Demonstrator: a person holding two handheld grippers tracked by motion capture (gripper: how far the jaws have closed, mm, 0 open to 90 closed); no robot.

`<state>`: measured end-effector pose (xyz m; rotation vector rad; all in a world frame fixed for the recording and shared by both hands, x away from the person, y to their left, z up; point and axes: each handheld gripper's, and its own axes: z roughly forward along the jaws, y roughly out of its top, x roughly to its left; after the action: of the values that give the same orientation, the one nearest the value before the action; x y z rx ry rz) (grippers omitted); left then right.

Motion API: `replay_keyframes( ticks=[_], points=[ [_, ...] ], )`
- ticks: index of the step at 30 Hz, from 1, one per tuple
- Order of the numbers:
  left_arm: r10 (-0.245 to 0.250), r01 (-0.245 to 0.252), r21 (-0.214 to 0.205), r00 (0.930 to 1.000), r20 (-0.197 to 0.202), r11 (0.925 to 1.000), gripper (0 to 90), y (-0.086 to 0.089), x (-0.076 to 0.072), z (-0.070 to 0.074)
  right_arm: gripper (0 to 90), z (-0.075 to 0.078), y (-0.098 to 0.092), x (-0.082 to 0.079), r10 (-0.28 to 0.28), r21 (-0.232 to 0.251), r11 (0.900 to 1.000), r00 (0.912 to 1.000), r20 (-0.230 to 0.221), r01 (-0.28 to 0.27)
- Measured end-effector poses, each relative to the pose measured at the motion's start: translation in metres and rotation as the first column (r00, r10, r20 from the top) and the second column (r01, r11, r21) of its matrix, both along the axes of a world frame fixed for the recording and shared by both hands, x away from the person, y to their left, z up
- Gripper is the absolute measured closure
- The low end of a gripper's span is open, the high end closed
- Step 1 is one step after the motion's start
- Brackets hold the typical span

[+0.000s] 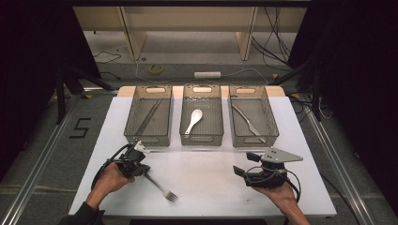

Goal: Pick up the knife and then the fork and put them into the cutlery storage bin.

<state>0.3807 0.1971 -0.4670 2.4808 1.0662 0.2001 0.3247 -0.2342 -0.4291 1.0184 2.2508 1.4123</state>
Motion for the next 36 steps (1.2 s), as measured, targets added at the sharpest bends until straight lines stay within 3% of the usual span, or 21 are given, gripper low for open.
replay_keyframes(
  ticks=[11,19,27,30,32,36],
  points=[
    [-0.018,0.027,0.111,0.9967,-0.080,0.9934,88.9,-0.001,-0.007,0.002,27.5,0.000,0.001,-0.001,0.007,-0.005,1.0000,1.0000,-0.004,-0.007],
    [-0.046,0.080,0.191,0.9834,-0.176,0.9784,88.8,-0.001,-0.017,0.006,27.5,0.000,0.001,-0.001,0.011,-0.011,0.9999,0.9999,-0.007,-0.012],
    [-0.081,0.135,0.206,0.9644,-0.252,0.9692,88.8,-0.004,-0.026,0.006,27.5,0.000,0.003,-0.001,0.015,-0.013,0.9998,0.9999,-0.006,-0.016],
    [-0.098,0.152,0.199,0.9611,-0.258,0.9680,88.8,-0.005,-0.027,0.007,27.5,0.000,0.003,0.000,0.015,-0.012,0.9998,0.9999,-0.007,-0.015],
    [-0.092,0.144,0.201,0.9651,-0.245,0.9690,86.8,-0.004,-0.027,0.008,27.5,0.000,0.003,-0.001,0.015,-0.013,0.9998,0.9999,-0.005,-0.015],
    [-0.100,0.144,0.195,0.9706,-0.219,0.9702,71.2,-0.002,-0.029,0.016,27.5,0.000,0.003,0.000,0.016,-0.013,0.9998,0.9999,-0.005,-0.016]
  ],
)
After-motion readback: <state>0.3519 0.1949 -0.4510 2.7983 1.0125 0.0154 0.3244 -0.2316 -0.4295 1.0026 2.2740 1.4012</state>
